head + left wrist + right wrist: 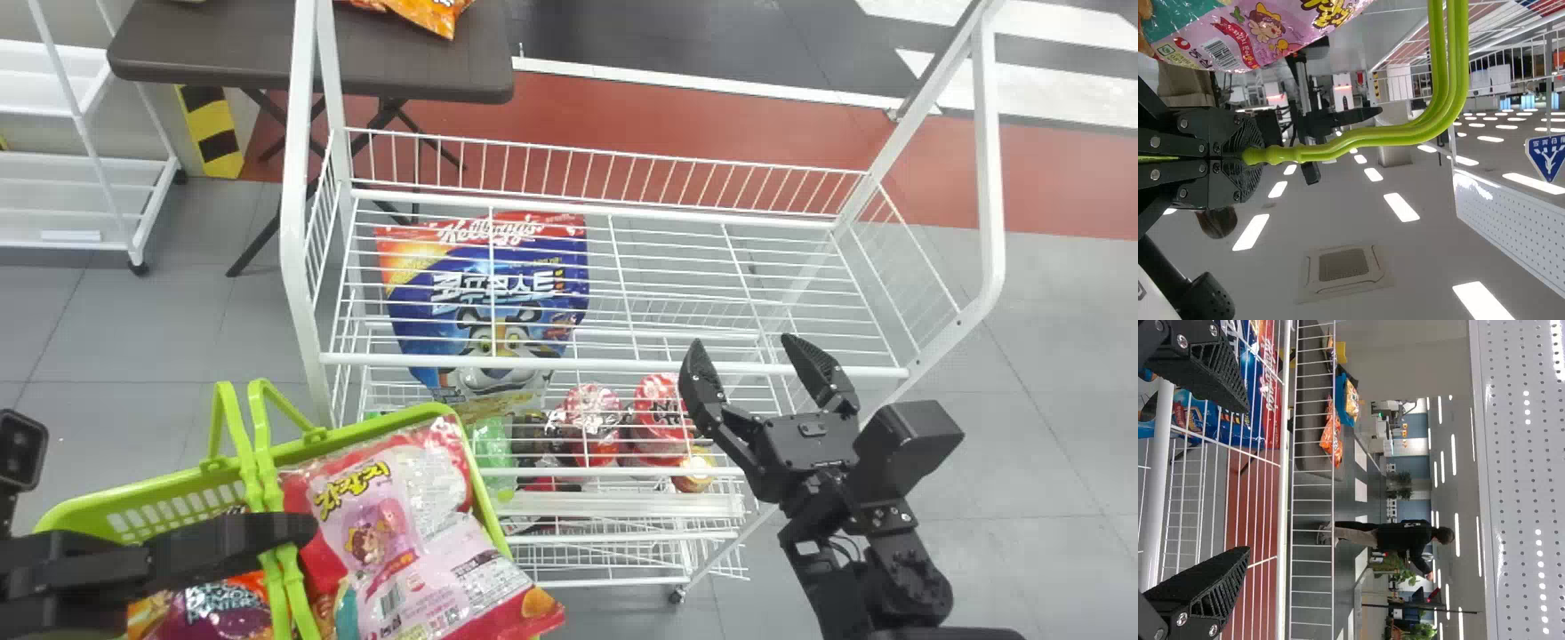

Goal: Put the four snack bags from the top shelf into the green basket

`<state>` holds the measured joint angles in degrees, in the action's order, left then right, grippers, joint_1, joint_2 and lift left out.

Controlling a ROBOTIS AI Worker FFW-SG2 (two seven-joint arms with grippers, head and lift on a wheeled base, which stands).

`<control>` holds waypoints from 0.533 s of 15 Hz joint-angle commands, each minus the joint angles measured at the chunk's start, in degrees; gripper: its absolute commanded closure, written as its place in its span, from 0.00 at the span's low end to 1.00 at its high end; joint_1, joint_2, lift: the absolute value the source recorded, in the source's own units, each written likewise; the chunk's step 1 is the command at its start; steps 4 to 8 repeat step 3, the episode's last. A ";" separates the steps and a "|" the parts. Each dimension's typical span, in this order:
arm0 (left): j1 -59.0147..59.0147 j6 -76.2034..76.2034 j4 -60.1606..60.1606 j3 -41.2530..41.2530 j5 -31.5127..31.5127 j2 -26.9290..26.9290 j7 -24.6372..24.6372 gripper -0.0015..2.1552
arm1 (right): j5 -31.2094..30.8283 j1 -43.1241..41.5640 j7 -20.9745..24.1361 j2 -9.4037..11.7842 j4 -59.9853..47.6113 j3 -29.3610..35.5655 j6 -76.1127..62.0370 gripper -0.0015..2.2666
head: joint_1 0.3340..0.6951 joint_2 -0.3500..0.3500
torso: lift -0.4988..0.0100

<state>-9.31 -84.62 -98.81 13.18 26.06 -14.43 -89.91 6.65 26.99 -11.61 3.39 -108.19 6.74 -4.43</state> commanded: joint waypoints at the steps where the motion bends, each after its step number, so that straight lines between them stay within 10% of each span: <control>1: -0.01 0.10 0.20 0.09 0.04 -0.07 -0.66 1.00 | -0.94 0.00 0.63 -0.14 -0.01 -0.86 0.00 0.03 | 1.00 0.24 | 0.98; 8: -0.10 0.46 0.29 -0.17 -0.04 -0.07 -0.66 1.00 | -1.12 0.09 0.72 -0.22 -0.09 -1.30 -0.35 0.03 | 1.00 0.25 | 0.98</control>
